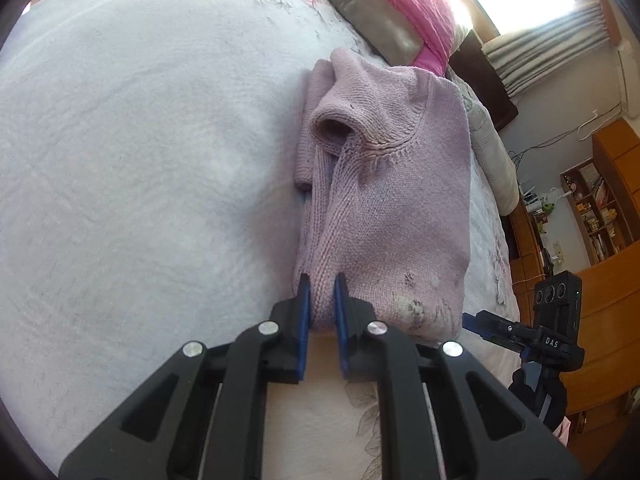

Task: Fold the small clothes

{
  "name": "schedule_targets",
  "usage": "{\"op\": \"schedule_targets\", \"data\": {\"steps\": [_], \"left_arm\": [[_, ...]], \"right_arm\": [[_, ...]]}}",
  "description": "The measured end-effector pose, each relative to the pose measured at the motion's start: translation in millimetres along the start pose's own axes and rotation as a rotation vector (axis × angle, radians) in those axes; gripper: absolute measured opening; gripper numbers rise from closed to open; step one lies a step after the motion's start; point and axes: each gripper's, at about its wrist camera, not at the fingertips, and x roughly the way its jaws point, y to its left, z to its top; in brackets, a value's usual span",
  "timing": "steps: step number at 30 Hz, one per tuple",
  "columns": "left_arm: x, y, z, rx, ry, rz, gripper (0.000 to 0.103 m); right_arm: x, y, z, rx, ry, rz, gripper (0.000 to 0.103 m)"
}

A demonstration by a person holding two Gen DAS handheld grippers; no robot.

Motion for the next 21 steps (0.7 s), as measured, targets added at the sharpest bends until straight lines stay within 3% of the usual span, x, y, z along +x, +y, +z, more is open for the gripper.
{"op": "schedule_targets", "data": {"steps": [4, 8, 10, 15, 18, 21], "left_arm": [[1, -4, -1, 0.007, -0.012, -0.029, 0.010], [-3, -12, 2, 0.041, -0.015, -0.010, 0.011], [-2, -12, 2, 0.053, -0.016, -0.001, 0.011], [12, -7, -5, 0.083, 0.001, 0.025, 0.014], [7, -10, -1, 0.100, 0.016, 0.019, 0.018], [-10, -12, 11, 0.101, 0.028, -0.018, 0.029]], "right_arm": [[20, 5, 1, 0.003, 0.040, 0.013, 0.058], [19, 8, 2, -0.025, 0.034, -0.042, 0.025], [12, 4, 1, -0.018, 0.040, -0.041, 0.020], [30, -14, -4, 0.029, 0.105, -0.082, 0.020], [28, -3, 1, -0.037, 0.108, -0.106, 0.022], [19, 9, 8, -0.072, 0.094, -0.086, 0.040]]}}
